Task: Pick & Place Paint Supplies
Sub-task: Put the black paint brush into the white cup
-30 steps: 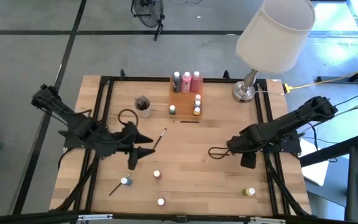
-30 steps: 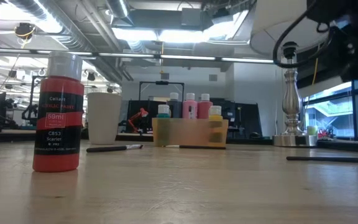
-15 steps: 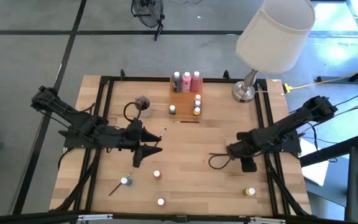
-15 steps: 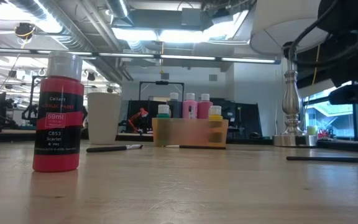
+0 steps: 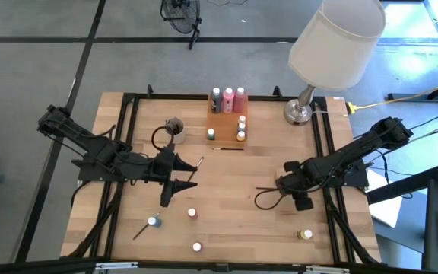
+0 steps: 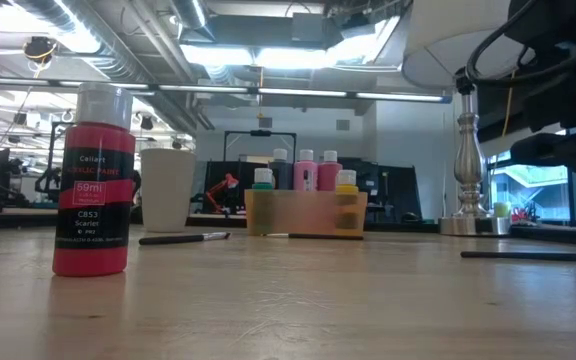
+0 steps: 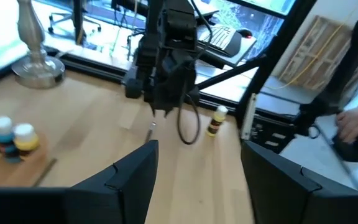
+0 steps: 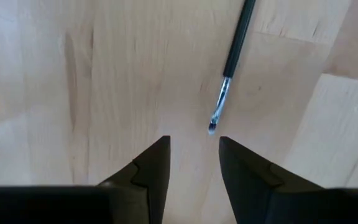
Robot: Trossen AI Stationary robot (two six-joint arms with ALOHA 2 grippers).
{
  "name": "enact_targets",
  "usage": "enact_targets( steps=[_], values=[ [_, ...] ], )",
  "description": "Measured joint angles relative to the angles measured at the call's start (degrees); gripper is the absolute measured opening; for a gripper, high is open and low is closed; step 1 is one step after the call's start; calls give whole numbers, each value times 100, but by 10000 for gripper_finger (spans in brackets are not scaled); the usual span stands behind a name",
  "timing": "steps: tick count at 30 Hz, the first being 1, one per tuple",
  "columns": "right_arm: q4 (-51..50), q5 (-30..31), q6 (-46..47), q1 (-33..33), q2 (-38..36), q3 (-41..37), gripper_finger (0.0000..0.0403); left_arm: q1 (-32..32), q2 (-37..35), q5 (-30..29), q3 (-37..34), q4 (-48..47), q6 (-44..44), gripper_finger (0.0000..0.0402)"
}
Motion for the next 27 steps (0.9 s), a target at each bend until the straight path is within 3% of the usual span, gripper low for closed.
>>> enact_targets(
  steps=[13,27],
  values=[
    [584,448,424,-1,2,-524,140,402,0,559,0,133,174,226],
    [1179,237,421,7,2,-723,140,402,0,555,0,132,162,226]
  ],
)
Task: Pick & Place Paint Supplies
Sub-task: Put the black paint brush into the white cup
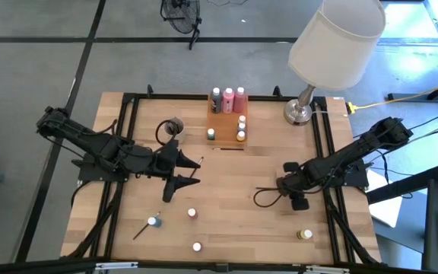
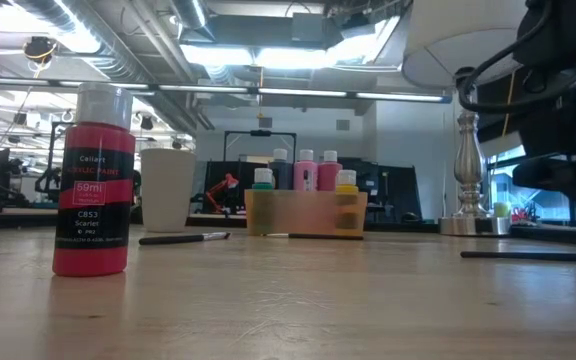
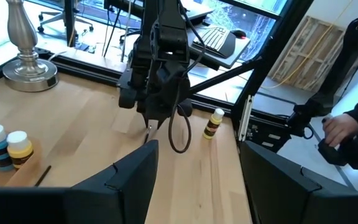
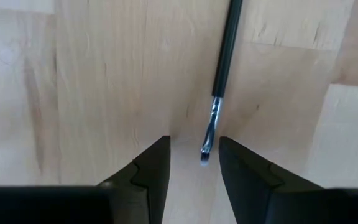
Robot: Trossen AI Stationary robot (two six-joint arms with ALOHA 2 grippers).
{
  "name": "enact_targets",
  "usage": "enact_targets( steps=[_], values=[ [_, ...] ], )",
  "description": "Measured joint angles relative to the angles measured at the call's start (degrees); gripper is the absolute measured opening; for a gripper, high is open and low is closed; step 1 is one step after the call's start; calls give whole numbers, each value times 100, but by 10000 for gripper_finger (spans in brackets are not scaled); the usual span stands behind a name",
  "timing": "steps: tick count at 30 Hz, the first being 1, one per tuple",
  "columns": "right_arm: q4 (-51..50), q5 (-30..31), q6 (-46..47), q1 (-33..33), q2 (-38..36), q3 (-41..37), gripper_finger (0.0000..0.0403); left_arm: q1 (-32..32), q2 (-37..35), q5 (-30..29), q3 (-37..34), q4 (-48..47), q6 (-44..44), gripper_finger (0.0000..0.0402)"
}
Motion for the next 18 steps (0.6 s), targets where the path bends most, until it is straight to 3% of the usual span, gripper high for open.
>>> enact_targets(
  steps=[18],
  values=[
    [5,115,-32,0,338,46,139,0,0,-2,0,7,-101,226]
  ],
)
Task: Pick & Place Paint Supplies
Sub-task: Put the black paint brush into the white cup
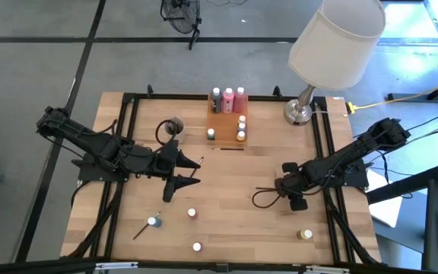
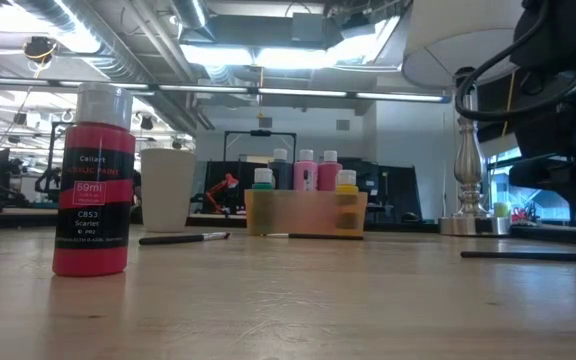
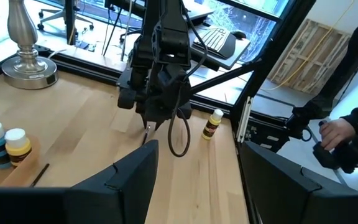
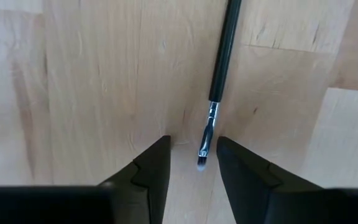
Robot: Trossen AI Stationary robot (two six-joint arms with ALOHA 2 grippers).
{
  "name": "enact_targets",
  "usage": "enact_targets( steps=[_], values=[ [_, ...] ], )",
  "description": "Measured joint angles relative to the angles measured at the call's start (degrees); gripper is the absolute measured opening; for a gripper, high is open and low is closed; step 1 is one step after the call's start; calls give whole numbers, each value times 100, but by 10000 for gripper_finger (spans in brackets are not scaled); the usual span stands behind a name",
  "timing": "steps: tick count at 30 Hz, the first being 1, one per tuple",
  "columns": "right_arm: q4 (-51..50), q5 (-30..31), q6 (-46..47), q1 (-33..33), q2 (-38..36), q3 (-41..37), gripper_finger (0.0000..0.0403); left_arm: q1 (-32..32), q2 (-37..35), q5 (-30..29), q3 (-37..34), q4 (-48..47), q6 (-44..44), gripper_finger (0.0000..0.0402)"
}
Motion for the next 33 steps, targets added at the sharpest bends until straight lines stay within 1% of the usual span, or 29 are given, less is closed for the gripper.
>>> enact_targets(
  steps=[3,10,18,23,33],
  values=[
    [-42,65,3,0,4,0,129,0,0,0,0,6,0,226],
    [-69,128,-47,0,9,-2,81,0,0,0,0,30,-33,226],
    [-86,144,-48,0,9,-2,47,0,0,-2,0,30,-31,226],
    [-91,142,-39,0,9,-2,11,0,0,-2,0,30,-31,226],
    [-109,111,196,-2,9,-2,1,0,0,-4,0,30,-28,226]
  ],
)
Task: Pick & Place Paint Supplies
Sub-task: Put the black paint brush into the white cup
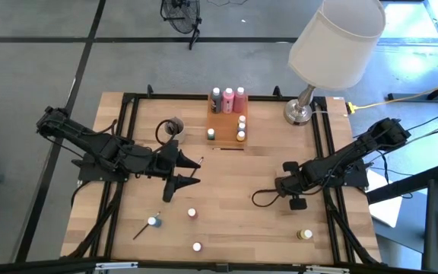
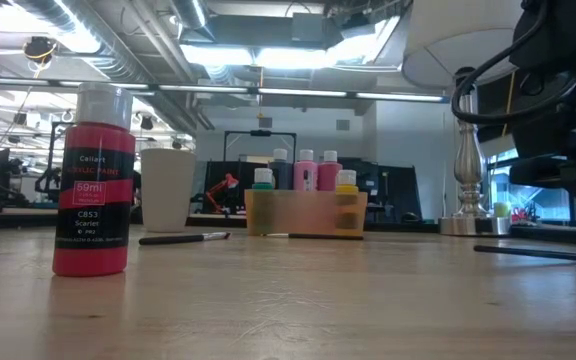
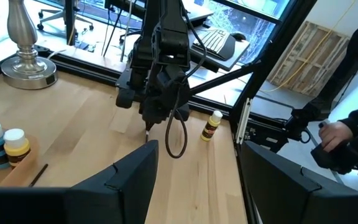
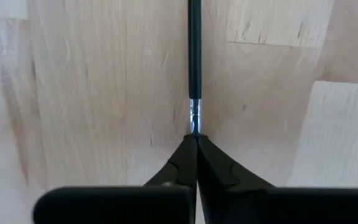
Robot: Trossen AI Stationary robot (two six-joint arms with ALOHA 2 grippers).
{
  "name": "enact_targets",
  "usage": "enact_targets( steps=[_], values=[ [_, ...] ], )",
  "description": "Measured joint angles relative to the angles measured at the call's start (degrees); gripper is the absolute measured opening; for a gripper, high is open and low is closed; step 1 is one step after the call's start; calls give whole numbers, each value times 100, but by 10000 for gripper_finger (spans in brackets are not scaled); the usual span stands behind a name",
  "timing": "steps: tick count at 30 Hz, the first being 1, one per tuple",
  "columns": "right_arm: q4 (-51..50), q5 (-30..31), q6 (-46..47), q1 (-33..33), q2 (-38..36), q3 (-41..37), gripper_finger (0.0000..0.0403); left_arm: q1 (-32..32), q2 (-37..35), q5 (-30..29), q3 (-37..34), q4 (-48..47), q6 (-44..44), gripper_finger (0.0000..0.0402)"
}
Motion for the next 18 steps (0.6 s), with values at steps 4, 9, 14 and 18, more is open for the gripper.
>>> enact_targets(
  steps=[4,9,14,18],
  values=[
    [1,-2,165,-2,0,1,1,0,0,-22,0,2,0,226],
    [-15,-22,460,-13,10,51,0,4,0,-24,0,98,2,226],
    [-68,22,572,-15,42,168,0,85,0,-15,0,183,-1,226],
    [-62,51,618,-15,60,252,0,111,0,9,0,290,-2,226]
  ],
)
